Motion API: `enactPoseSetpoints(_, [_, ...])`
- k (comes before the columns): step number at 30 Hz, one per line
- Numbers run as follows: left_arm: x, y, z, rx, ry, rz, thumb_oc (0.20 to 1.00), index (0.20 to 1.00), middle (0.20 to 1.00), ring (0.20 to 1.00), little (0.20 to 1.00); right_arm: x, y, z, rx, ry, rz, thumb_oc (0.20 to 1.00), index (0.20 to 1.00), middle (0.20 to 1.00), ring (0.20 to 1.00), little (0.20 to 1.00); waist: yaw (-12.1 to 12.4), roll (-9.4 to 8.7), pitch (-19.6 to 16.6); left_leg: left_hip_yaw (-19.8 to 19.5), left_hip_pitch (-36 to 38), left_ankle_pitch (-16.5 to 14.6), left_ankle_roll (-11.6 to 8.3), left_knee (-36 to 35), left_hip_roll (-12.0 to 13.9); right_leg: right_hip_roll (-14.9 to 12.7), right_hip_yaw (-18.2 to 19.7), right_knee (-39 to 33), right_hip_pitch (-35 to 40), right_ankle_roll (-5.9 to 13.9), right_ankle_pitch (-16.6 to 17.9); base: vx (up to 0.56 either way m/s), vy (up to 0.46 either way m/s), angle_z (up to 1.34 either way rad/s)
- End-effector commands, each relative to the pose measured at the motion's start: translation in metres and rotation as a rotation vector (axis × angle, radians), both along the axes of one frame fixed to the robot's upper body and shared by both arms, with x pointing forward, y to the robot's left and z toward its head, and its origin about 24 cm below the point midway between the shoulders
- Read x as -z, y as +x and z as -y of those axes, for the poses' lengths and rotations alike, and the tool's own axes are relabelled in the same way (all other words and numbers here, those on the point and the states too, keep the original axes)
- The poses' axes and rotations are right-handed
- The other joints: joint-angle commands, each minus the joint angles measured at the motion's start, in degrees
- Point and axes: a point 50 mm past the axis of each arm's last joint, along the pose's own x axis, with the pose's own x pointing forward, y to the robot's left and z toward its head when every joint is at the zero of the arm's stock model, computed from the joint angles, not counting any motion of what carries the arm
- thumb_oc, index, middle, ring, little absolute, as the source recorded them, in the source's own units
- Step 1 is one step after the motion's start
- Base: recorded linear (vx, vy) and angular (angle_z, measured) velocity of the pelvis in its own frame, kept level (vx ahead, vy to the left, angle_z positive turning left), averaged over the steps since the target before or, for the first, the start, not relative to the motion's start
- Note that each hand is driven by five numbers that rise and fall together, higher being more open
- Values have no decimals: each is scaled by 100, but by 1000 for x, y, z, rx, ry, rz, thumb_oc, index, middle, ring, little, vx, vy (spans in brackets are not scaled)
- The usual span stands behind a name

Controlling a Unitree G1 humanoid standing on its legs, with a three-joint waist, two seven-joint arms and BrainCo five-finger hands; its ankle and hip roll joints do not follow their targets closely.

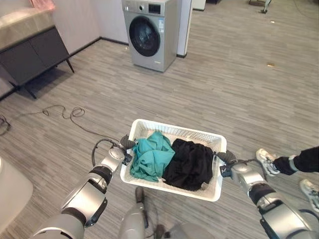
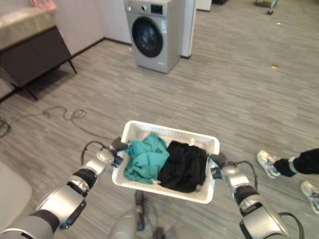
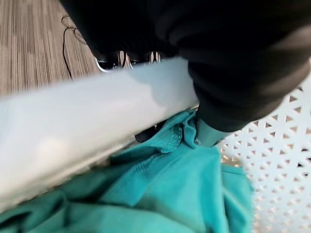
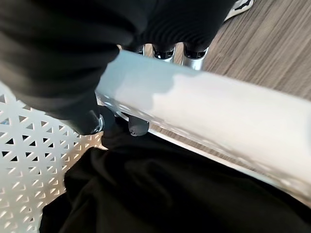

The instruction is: Grab the laundry basket,head to the washer,open it,put in the laundry and shut it.

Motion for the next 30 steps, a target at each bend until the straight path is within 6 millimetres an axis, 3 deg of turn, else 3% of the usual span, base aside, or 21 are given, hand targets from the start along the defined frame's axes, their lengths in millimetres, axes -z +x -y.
enactPoseSetpoints(1, [-34,20,-6,-21,-34,146,200,200,200,200,200,-31,32,-59,-182,185,191,200,200,200,200,200,420,-361,-568,79,376,158,147,383,-240,-368,1032,-1060,875,1027,290,415,91,-99])
enactPoseSetpoints(5, [-33,16,-10,-26,-50,159,200,200,200,200,200,-28,29,-65,-204,195,185,200,200,200,200,200,533,-415,-666,-5,422,123,224,718,-310,-482,1203,-881,1065,1107,208,411,135,-75])
enactPoseSetpoints(6, [-26,10,-14,-28,-57,146,200,200,200,200,200,-23,23,-69,-211,218,178,200,200,200,200,200,562,-516,-779,19,495,-67,334,990,-418,-647,1229,-579,1071,1233,304,430,169,-40])
enactPoseSetpoints(9, [-21,6,-15,-31,-63,133,200,200,200,200,200,-19,18,-71,-228,221,174,200,200,200,200,200,519,-628,-830,128,756,-364,568,1047,-579,-794,1132,659,660,1732,1031,402,174,-36])
enactPoseSetpoints(11, [-20,5,-12,-25,-64,126,200,200,200,200,200,-21,19,-75,-253,207,179,200,200,200,200,200,348,-520,-695,114,1034,-544,754,957,-556,-739,997,1982,-65,2229,1741,267,180,-20])
enactPoseSetpoints(13, [-20,6,-13,-29,-58,124,200,200,200,200,200,-22,21,-77,-260,201,182,200,200,200,200,200,286,-474,-652,92,1164,-596,800,929,-538,-821,883,2284,-301,2187,1655,169,107,-9])
enactPoseSetpoints(15, [-23,9,-14,-33,-50,130,200,200,200,200,200,-22,22,-77,-248,207,185,200,200,200,200,200,200,-374,-614,9,1417,-696,816,850,-514,-1151,585,2028,-712,1862,1314,233,82,-10])
enactPoseSetpoints(16, [-25,11,-10,-24,-50,134,200,200,200,200,200,-22,21,-75,-231,226,191,200,200,200,200,200,107,-334,-553,-126,1571,-824,781,888,-549,-1323,314,1506,-878,1620,878,213,39,17])
enactPoseSetpoints(17, [-25,11,-10,-24,-50,134,200,200,200,200,200,-22,21,-75,-231,226,191,200,200,200,200,200,81,-340,-532,-151,1589,-832,780,896,-562,-1338,290,1513,-849,1620,858,205,-22,38])
enactPoseSetpoints(18, [-26,12,-8,-22,-55,137,200,200,200,200,200,-23,22,-75,-221,243,198,200,200,200,200,200,46,-329,-509,-167,1651,-922,732,931,-556,-1443,189,1053,-900,1577,774,171,-114,65])
enactPoseSetpoints(19, [-28,13,-6,-24,-62,151,200,200,200,200,200,-22,20,-70,-179,282,209,200,200,200,200,200,23,-332,-521,-213,1715,-1057,629,952,-538,-1757,120,171,-1050,1613,921,174,-111,61])
enactPoseSetpoints(22, [-27,13,-4,-23,-68,154,200,200,200,200,200,-19,16,-60,-152,272,203,200,200,200,200,200,-58,-335,-453,-337,1822,-1184,547,1015,-557,-1961,296,-360,-1173,1688,1197,152,-123,37])
enactPoseSetpoints(26, [-22,9,-3,-19,-53,147,200,200,200,200,200,-15,8,-41,-107,254,201,200,200,200,200,200,-162,-470,-431,-393,1953,-1354,494,1135,-651,-1933,763,-598,-1058,1785,1365,132,-100,36])
enactPoseSetpoints(30, [-11,3,-5,-38,-54,112,200,200,200,200,200,-2,-5,-14,-7,222,157,200,200,200,200,200,-74,-580,-750,-387,2169,-1325,363,814,-468,-1904,427,-1198,-540,1840,1485,191,-189,20])
